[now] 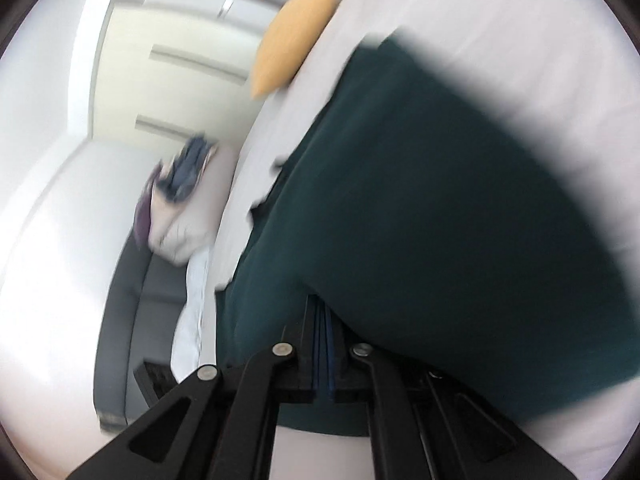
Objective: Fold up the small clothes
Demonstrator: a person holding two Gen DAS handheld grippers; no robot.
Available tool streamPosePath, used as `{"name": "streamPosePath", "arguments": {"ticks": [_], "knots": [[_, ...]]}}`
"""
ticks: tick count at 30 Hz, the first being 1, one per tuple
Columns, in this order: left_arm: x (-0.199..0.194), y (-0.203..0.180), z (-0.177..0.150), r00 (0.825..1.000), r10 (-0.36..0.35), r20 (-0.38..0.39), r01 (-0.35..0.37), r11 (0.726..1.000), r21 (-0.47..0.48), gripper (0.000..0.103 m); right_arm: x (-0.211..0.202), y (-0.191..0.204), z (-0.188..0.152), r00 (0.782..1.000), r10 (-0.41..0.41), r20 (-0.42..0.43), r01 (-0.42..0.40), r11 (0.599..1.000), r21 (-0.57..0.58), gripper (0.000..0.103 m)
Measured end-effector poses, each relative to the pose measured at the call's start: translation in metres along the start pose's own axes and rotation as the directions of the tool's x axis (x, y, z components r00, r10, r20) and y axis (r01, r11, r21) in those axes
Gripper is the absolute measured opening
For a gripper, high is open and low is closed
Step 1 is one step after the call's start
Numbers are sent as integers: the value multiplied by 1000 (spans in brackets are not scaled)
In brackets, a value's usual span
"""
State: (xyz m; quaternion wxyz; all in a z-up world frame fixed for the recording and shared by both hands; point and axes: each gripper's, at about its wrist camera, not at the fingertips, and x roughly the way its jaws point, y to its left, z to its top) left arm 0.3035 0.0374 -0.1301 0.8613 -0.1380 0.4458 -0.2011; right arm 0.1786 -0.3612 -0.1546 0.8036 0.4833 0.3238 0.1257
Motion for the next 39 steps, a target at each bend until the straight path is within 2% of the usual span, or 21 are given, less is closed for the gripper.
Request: {"name": "streamPosePath", "arguments": {"ticks": [3, 8, 10, 12, 20, 23, 25, 27, 29, 31, 32, 33, 34, 35, 36, 37, 39], "knots": [[4, 0, 2, 1000, -2, -4, 2, 1000, 0, 11, -40, -28, 13, 995, -27, 94, 22, 998, 59, 2], [7, -3, 5, 1000, 4, -9, -4, 1000, 12, 11, -89, -52, 19, 972, -95, 214, 67, 988, 136, 4], [6, -3, 6, 1000, 7, -10, -7, 1000, 14, 11, -101, -51, 17, 960, -137, 246, 101, 983, 153, 16], [4, -4, 5, 1000, 13, -13, -13, 1000, 19, 11, -106, -45, 15, 957, -135, 258, 98, 983, 153, 21], [-9, 4, -2, 999, 40, -27, -39, 999, 17, 11, -82, 13, 3, 977, -100, 189, 98, 995, 23, 25], [-26, 12, -7, 997, 81, -15, -81, 996, 24, 11, -62, 33, -4, 987, -82, 139, 86, 996, -22, 30], [-44, 22, -9, 991, 135, 15, -135, 990, 27, 11, -48, 44, -9, 991, -83, 104, 89, 995, -51, 35], [-63, 41, -12, 986, 164, 38, -164, 986, -16, 11, -34, 55, -15, 994, -83, 72, 89, 993, -82, 37], [-76, 62, -12, 988, 146, 46, -142, 987, -79, 11, -28, 60, -20, 996, -71, 50, 76, 992, -97, 39], [-86, 81, -11, 985, 169, 40, -163, 977, -139, 13, -30, 58, -25, 998, -60, 31, 63, 993, -103, 44], [-89, 88, -8, 988, 150, 38, -142, 977, -159, 18, -26, 61, -26, 998, -54, 21, 56, 993, -107, 45], [-92, 97, -7, 994, 100, 38, -91, 977, -193, 24, -22, 65, -27, 999, -52, 8, 52, 992, -116, 48], [-93, 102, -6, 997, 66, 42, -55, 974, -219, 47, -20, 67, -28, 999, -51, -4, 50, 991, -125, 51], [-95, 106, -5, 998, 36, 54, -21, 969, -247, 78, -17, 70, -28, 999, -51, -15, 49, 990, -135, 53], [-99, 109, -4, 996, 8, 85, 16, 961, -277, 86, -13, 74, -28, 998, -51, -29, 46, 988, -148, 55], [-100, 112, -3, 995, -15, 101, 45, 953, -300, 90, -8, 78, -28, 998, -50, -44, 43, 986, -160, 55], [-91, 114, 2, 994, -88, 69, 106, 936, -336, 90, 1, 85, -27, 997, -50, -66, 38, 983, -181, 56]]}}
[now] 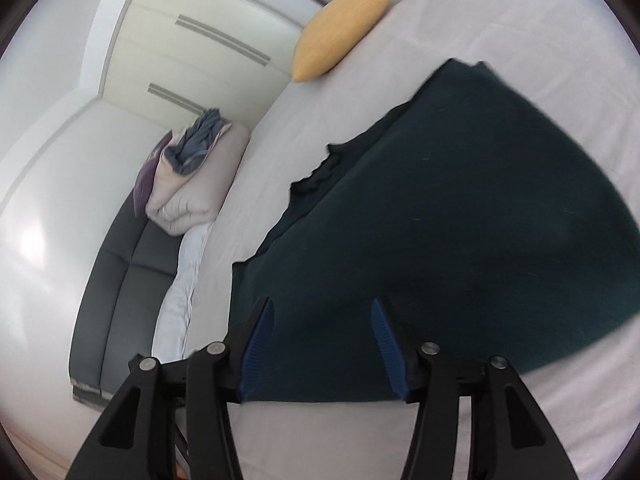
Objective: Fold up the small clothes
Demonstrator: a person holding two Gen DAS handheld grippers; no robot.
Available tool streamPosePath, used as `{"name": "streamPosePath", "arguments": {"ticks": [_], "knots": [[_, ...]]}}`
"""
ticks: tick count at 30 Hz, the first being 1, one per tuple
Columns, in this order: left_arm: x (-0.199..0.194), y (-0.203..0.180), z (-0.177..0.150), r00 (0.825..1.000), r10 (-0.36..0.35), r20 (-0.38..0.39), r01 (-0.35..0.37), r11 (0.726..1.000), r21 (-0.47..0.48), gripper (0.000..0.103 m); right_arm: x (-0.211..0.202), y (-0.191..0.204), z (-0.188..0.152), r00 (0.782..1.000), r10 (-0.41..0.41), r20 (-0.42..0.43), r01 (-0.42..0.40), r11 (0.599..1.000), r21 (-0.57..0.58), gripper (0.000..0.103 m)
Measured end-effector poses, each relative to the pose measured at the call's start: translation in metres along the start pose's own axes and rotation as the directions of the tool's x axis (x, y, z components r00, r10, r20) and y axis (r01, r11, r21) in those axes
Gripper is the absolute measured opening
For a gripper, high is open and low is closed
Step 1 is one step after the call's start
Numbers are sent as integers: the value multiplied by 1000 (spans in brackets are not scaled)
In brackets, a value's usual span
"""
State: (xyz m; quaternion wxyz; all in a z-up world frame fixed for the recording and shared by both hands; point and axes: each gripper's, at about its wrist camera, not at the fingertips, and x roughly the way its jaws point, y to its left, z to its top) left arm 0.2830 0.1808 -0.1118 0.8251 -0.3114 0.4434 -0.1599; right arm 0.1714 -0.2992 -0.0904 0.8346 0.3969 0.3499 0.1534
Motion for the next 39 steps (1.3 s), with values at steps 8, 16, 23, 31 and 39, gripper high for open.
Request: {"name": "streamPosePath", "arguments": {"ticks": [8, 16, 23, 31, 39], "knots": [[38, 15, 21, 974, -145, -176, 120, 982, -146, 90, 35, 30, 14, 993, 15, -115, -26, 995, -97, 60], [53, 18, 31, 941, -176, -289, 155, 984, -92, 89, 53, 31, 15, 985, 39, -167, -56, 994, -95, 60], [66, 5, 20, 898, -256, -357, 233, 967, -107, 88, 65, 30, 12, 979, 53, -196, -66, 996, -60, 60], [71, 21, 7, 874, -331, -355, 269, 939, -216, 34, 86, 40, 13, 968, 72, -239, -86, 995, -49, 60], [60, 35, 0, 894, -325, -309, 258, 937, -237, 15, 125, 42, 5, 949, 52, -311, -65, 997, -31, 60]]}}
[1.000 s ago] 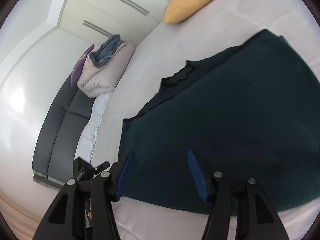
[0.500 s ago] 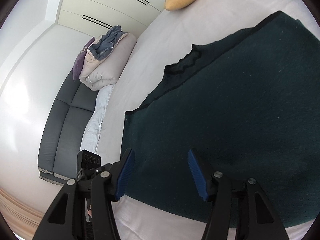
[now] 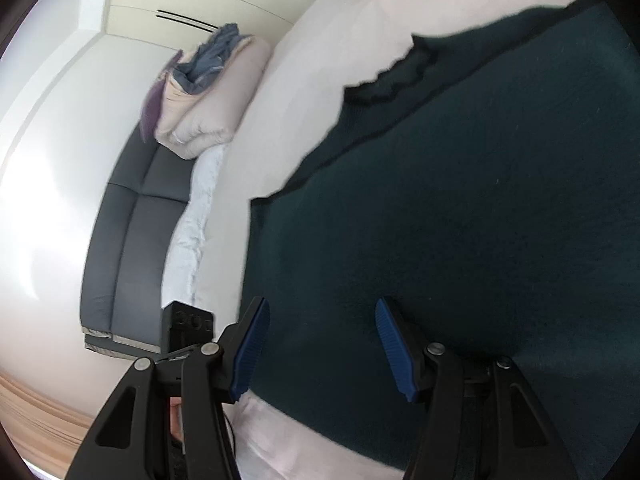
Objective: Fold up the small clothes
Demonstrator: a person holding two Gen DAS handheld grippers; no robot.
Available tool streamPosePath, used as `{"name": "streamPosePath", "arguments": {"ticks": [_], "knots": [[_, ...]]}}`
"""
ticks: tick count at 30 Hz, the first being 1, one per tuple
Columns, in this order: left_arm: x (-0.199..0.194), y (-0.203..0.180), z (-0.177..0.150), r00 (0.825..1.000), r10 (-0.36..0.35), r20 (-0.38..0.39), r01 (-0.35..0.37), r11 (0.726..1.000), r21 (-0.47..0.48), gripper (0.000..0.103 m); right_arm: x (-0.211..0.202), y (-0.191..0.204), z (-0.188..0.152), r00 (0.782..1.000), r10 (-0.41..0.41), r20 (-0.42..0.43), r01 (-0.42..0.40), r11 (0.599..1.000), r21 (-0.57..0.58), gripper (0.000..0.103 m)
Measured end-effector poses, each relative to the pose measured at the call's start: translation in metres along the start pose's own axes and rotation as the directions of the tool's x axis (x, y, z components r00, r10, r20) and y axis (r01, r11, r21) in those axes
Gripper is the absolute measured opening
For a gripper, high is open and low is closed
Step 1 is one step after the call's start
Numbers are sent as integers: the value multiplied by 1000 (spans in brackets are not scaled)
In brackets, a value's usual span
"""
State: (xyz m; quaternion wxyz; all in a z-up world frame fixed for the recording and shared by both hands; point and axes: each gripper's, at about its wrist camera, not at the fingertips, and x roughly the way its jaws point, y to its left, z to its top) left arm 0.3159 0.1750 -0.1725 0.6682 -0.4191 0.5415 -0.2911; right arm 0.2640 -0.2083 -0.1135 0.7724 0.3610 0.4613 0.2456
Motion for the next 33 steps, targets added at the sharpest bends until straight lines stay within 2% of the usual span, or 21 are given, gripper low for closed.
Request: {"name": "streamPosePath", "arguments": {"ticks": [5, 8, 10, 15, 19, 24, 30, 33], "knots": [[-7, -5, -5, 999, -3, 49, 3, 1000, -3, 10, 3, -11, 1, 999, 43, -2, -43, 999, 27, 61], [-12, -20, -8, 997, -2, 78, 1, 1000, 13, 9, 1, -12, 1, 998, 59, -6, -58, 998, 32, 61], [-14, -39, -9, 995, 4, 95, -8, 999, 43, 9, -3, -12, 1, 998, 68, -9, -67, 997, 38, 61], [0, -110, -9, 990, 72, 122, -93, 981, 172, 9, -25, -18, 5, 995, 98, 8, -99, 994, 45, 64], [38, -169, -17, 984, 131, 117, -160, 942, 296, 9, -50, -30, 14, 990, 134, 32, -136, 988, 68, 67], [96, -218, -32, 978, 197, 71, -209, 891, 402, 9, -84, -45, 31, 979, 189, 78, -195, 978, 77, 67], [175, -242, -63, 952, 304, 36, -279, 813, 510, 9, -108, -68, 51, 967, 229, 111, -242, 964, 113, 78], [209, -243, -80, 938, 345, 17, -299, 785, 543, 9, -109, -80, 58, 968, 226, 106, -239, 961, 138, 78]]}}
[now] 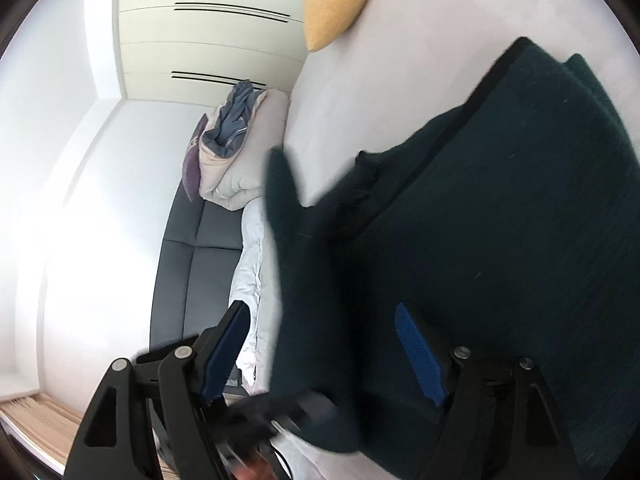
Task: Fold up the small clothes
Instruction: 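Fold the sweater over once more with both tools and release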
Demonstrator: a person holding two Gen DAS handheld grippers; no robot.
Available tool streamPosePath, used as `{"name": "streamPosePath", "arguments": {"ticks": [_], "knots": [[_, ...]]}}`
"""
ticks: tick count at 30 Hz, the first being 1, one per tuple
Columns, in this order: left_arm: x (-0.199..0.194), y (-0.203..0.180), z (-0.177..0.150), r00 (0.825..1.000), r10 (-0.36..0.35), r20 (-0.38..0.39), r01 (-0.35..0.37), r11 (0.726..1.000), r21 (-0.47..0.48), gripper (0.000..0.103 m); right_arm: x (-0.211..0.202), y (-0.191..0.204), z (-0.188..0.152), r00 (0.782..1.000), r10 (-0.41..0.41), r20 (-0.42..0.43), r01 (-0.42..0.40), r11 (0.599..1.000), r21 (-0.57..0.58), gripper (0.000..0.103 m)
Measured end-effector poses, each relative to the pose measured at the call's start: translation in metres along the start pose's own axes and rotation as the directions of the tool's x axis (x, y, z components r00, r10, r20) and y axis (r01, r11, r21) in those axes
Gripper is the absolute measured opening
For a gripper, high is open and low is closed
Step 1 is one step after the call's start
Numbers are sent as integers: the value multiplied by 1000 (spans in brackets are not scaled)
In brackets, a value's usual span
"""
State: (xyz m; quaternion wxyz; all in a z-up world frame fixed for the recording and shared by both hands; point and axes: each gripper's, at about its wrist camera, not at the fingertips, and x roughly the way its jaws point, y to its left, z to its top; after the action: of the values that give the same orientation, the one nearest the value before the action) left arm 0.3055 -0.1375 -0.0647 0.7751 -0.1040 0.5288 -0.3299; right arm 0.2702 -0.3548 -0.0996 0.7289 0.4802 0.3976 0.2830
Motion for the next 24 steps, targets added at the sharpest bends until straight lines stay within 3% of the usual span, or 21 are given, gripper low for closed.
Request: {"name": "streamPosePath", "arguments": {"ticks": [5, 9, 10, 12, 13, 14, 16, 18, 24], "knots": [[25, -20, -9, 995, 104, 4, -104, 993, 57, 9, 6, -2, 8, 997, -69, -28, 69, 997, -23, 77], [13, -28, -15, 994, 109, 16, -110, 988, 106, 19, 13, 1, 10, 984, -165, -59, 162, 985, -64, 59], [8, -29, -17, 995, 98, 18, -99, 989, 112, 25, 14, 2, 10, 982, -177, -65, 172, 983, -69, 56], [-7, -30, -22, 996, 82, 27, -85, 988, 126, 51, 16, 3, 11, 977, -200, -69, 195, 978, -76, 50], [-16, -31, -27, 996, 71, 45, -76, 988, 133, 68, 16, 3, 11, 974, -215, -69, 210, 975, -79, 46], [-27, -30, -30, 996, 60, 72, -70, 988, 140, 70, 16, 2, 10, 970, -232, -69, 226, 970, -85, 42], [-43, -26, -35, 994, 38, 103, -54, 986, 155, 70, 16, 3, 8, 956, -285, -67, 277, 955, -111, 24], [-53, -16, -32, 990, 40, 136, -59, 989, 134, 70, 13, 3, 6, 944, -324, -62, 313, 940, -139, 18], [-65, 20, -27, 986, 9, 165, -16, 999, 43, 70, 0, 23, 9, 929, -370, -19, 359, 911, -204, 15]]}}
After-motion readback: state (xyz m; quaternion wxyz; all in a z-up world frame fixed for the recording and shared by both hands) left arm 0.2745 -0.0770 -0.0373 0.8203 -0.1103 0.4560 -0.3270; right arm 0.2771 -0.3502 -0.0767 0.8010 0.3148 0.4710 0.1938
